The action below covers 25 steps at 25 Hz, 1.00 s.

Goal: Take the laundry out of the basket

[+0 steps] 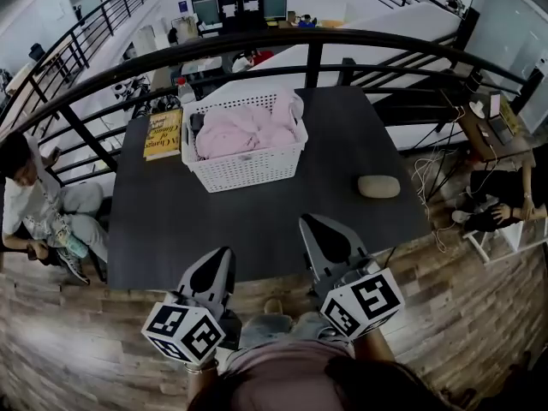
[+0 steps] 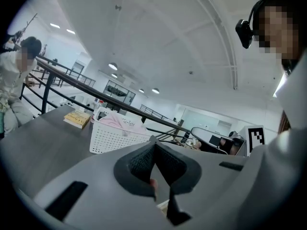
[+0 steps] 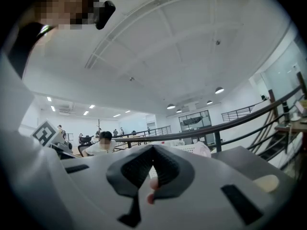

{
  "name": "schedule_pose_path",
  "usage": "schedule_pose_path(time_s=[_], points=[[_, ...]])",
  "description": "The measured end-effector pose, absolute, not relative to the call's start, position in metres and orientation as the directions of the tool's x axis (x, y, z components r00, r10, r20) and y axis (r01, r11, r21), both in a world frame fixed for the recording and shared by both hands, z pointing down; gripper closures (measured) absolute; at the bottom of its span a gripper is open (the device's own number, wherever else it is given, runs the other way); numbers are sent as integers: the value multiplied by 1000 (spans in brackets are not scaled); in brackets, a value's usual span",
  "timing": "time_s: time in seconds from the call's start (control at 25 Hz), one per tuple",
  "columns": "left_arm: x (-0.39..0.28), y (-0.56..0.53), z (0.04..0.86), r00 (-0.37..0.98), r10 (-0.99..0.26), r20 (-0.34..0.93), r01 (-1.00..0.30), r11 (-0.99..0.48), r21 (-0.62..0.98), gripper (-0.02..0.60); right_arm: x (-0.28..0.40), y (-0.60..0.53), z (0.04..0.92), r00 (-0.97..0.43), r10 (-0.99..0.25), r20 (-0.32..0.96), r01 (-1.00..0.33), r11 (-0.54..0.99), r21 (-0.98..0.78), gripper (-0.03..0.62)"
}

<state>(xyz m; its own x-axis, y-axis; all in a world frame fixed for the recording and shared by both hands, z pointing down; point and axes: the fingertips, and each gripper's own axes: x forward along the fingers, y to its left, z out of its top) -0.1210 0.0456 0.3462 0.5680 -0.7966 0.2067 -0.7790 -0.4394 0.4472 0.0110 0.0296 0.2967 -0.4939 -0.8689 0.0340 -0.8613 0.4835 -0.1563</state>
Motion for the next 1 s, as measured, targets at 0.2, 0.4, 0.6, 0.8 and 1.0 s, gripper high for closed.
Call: schedule_pose_path(time_s=[0.2,0.4,0.6,0.8,1.0], points=[[-132,29,353,573,-789,221,-773,-431,465,584,4,16,302,-477,-877,55,-876,469,-116,579],[-134,11,361,571,-787,234,-773,-420,475,584,7,-5,311,-474,-877,79,-879,465,-107,577],[-135,-12,363,554,-800,228,-781,-405,476,584,7,-34,312,-500,-862,87,-865,493,-92,576],[-138,-41,364,519,-824,227,-793,-365,488,584,3,-69,314,-559,-821,115,-829,553,-80,518],[-141,-71,367,494,-840,225,-798,-335,501,584,1,-109,318,-603,-783,152,-796,603,-50,479]])
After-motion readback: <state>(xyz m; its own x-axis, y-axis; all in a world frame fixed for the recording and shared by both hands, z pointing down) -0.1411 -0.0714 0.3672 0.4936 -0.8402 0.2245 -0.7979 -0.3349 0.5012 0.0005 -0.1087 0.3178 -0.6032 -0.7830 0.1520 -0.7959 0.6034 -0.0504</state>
